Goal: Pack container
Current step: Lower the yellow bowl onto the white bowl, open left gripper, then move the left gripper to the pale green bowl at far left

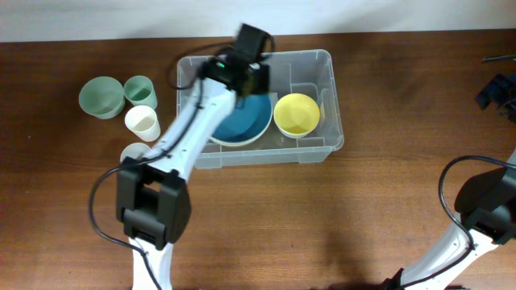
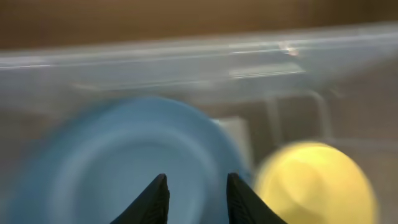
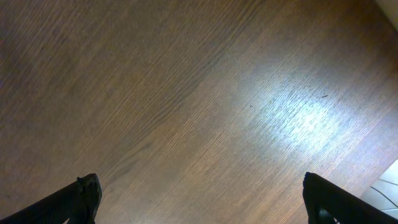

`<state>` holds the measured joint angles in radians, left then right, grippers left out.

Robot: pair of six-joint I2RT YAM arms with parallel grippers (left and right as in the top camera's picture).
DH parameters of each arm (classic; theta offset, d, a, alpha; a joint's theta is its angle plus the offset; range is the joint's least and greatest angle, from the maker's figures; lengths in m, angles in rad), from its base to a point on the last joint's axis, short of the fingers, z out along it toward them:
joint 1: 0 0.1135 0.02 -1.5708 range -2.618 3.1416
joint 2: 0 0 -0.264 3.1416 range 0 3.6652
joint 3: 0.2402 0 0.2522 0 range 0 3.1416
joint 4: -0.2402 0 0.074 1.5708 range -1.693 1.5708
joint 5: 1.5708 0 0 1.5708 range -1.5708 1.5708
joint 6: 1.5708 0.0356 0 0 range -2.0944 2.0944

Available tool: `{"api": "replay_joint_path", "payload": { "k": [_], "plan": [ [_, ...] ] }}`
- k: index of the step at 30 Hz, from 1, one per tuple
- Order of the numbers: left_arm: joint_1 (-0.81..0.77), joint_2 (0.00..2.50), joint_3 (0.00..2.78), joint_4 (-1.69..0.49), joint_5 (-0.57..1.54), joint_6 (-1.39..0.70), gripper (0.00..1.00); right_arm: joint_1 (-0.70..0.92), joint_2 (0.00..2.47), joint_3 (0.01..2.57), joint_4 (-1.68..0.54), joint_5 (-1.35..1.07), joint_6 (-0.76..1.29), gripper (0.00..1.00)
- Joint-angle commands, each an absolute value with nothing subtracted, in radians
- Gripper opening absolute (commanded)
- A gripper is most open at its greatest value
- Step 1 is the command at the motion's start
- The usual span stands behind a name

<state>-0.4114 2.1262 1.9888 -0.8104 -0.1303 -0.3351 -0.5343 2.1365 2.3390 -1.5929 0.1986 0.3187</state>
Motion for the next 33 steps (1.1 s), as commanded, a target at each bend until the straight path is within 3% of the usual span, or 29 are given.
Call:
{"api": "replay_joint_path", "payload": {
  "k": [1, 3, 5, 9, 11, 12, 21, 33],
  "plan": [
    [-0.326, 2.04, 2.017, -0.873, -0.279, -0.321, 0.36, -0.531, 2.132, 2.338, -1.592, 0.215, 0.33, 0.99],
    [-0.266, 2.014, 2.017, -0.934, -0.331, -0.352, 0.51, -0.531, 2.132, 2.338, -1.592, 0.215, 0.33, 0.99],
    [-0.204, 1.997, 2.017, -0.986, -0.361, -0.377, 0.55, -0.531, 2.132, 2.338, -1.592, 0.214, 0.33, 0.99],
    [-0.057, 1.986, 2.017, -1.058, -0.363, -0.403, 0.73, -0.531, 2.132, 2.338, -1.592, 0.215, 0.33, 0.99],
    [0.022, 1.988, 2.015, -1.08, -0.355, -0.427, 0.96, -0.531, 2.132, 2.338, -1.592, 0.215, 0.33, 0.99],
    [0.065, 1.988, 2.011, -1.083, -0.335, -0.43, 0.99, -0.531, 2.132, 2.338, -1.592, 0.214, 0.33, 0.99],
    [0.33, 2.018, 1.976, -1.083, -0.084, -0.483, 0.99, -0.531, 2.132, 2.338, -1.592, 0.214, 0.33, 0.99],
    [0.382, 2.191, 1.976, -0.997, 0.075, -0.486, 0.99, -0.531, 2.132, 2.338, -1.592, 0.215, 0.33, 0.99]
  ]
}}
